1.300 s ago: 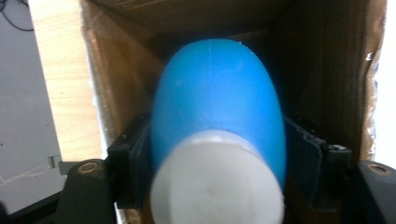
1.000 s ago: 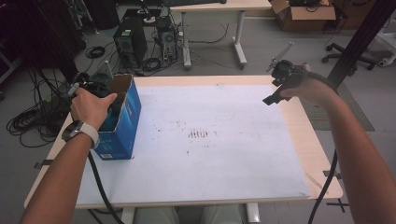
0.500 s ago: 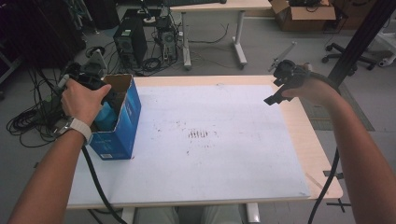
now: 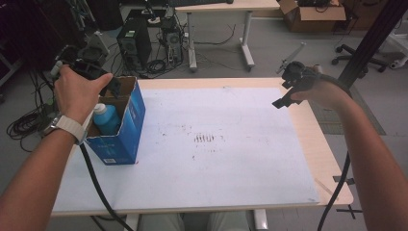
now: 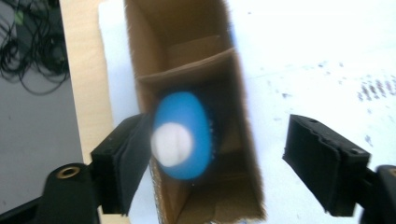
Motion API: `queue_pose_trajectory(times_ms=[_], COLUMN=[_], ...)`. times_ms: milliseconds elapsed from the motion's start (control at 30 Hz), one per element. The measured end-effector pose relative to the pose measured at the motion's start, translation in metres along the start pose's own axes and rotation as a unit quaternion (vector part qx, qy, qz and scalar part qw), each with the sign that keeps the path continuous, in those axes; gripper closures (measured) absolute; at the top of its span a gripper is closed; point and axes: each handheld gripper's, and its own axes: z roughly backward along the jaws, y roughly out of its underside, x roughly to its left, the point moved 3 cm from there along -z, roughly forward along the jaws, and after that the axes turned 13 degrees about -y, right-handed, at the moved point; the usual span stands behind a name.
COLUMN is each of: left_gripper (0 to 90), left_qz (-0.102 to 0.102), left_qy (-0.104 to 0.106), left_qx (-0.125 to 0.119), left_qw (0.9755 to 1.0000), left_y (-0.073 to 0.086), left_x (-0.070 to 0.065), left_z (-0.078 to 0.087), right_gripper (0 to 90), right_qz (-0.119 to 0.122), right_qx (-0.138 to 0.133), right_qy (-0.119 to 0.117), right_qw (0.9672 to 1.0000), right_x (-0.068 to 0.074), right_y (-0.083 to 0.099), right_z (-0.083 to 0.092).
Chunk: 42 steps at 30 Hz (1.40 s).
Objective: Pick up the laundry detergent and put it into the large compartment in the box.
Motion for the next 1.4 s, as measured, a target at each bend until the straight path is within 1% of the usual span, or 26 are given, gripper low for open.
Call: queue_pose_trajectory(times_ms=[100,167,200,333,400,433,500,567,600,633,700,800,900,933,967,1000,1067,1100,1133,1167,1200,1233,1267,1300,1333,1400], left_gripper=[15.2,13.9,12.5,9.9,9.4,8.5,7.2,6.9,6.7,6.7,7.1,7.1,6.8,6.7,6.3,6.3,6.3,6.3,6.2,6.2,6.2,6.1,6.1,6.1,6.1,6.1], left_qz=[-0.014,-0.026,-0.026,-0.044,-0.055,-0.062,-0.064,-0.077,-0.077,-0.082,-0.097,-0.115,-0.147,-0.165,-0.192,-0.192,-0.215,-0.24,-0.249,-0.249,-0.258,-0.264,-0.276,-0.294,-0.294,-0.307], left_qy=[0.003,0.006,0.006,0.013,0.02,0.028,0.03,0.038,0.038,0.042,0.054,0.062,0.073,0.075,0.089,0.089,0.094,0.1,0.103,0.103,0.108,0.11,0.113,0.115,0.115,0.127], left_qx=[-0.004,-0.009,-0.009,-0.022,-0.024,-0.029,-0.032,-0.039,-0.039,-0.04,-0.04,-0.045,-0.05,-0.05,-0.051,-0.051,-0.054,-0.056,-0.058,-0.058,-0.059,-0.059,-0.059,-0.058,-0.058,-0.06], left_qw=[0.9999,0.9996,0.9996,0.9987,0.998,0.9973,0.997,0.9956,0.9956,0.9949,0.993,0.9904,0.9852,0.9822,0.976,0.976,0.9705,0.9638,0.9612,0.9612,0.9584,0.9563,0.9528,0.947,0.947,0.9412], left_y=[-0.001,-0.001,-0.001,-0.001,-0.001,-0.001,-0.001,-0.001,-0.001,-0.002,-0.002,-0.002,-0.002,-0.002,-0.001,-0.001,0.0,0.002,0.003,0.003,0.004,0.004,0.006,0.008,0.008,0.01], left_x=[-0.006,-0.013,-0.013,-0.023,-0.029,-0.034,-0.036,-0.043,-0.043,-0.046,-0.051,-0.058,-0.07,-0.075,-0.086,-0.086,-0.098,-0.107,-0.113,-0.113,-0.117,-0.12,-0.125,-0.132,-0.132,-0.138], left_z=[0.013,0.023,0.023,0.038,0.045,0.051,0.054,0.063,0.063,0.066,0.072,0.079,0.084,0.085,0.085,0.085,0.085,0.085,0.085,0.085,0.085,0.084,0.084,0.083,0.083,0.082], right_gripper=[13.5,13.5,13.6,13.5,13.5,13.5,13.5,13.5,13.5,13.5,13.6,13.6,13.5,13.5,13.5,13.5,13.5,13.5,13.5,13.5,13.5,13.5,13.5,13.5,13.5,13.5], right_qz=[-0.001,-0.001,0.0,0.001,0.002,0.003,0.002,0.003,0.003,0.002,0.003,0.003,0.002,0.002,0.002,0.002,0.002,0.001,0.003,0.003,0.003,0.004,0.004,0.003,0.003,0.003], right_qx=[0.0,0.0,0.0,0.0,-0.001,-0.001,-0.001,-0.001,-0.001,-0.001,-0.002,-0.006,-0.005,-0.006,-0.007,-0.007,-0.006,-0.007,-0.008,-0.008,-0.008,-0.008,-0.008,-0.01,-0.01,-0.011], right_qy=[0.001,0.001,0.001,0.002,0.003,0.003,0.003,0.003,0.003,0.003,0.003,0.002,0.001,0.001,0.0,0.0,0.0,-0.001,-0.001,-0.001,-0.001,0.0,0.0,0.0,0.0,0.0], right_qw=[1.0,1.0,1.0,1.0,1.0,1.0,1.0,1.0,1.0,1.0,1.0,1.0,1.0,1.0,1.0,1.0,1.0,1.0,1.0,1.0,1.0,1.0,1.0,0.9999,0.9999,0.9999], right_x=[0.001,0.002,0.002,0.003,0.004,0.004,0.004,0.005,0.005,0.006,0.006,0.007,0.007,0.008,0.008,0.008,0.008,0.009,0.009,0.009,0.01,0.01,0.01,0.011,0.011,0.01], right_y=[0.0,0.0,0.0,-0.002,-0.002,-0.002,-0.002,-0.003,-0.003,-0.003,-0.002,-0.003,-0.002,-0.002,-0.002,-0.002,-0.002,-0.002,-0.002,-0.002,-0.003,-0.003,-0.003,-0.002,-0.002,-0.002], right_z=[0.001,0.001,0.001,0.003,0.003,0.004,0.004,0.005,0.005,0.005,0.006,0.006,0.006,0.006,0.005,0.005,0.004,0.005,0.005,0.005,0.005,0.006,0.006,0.007,0.007,0.007])
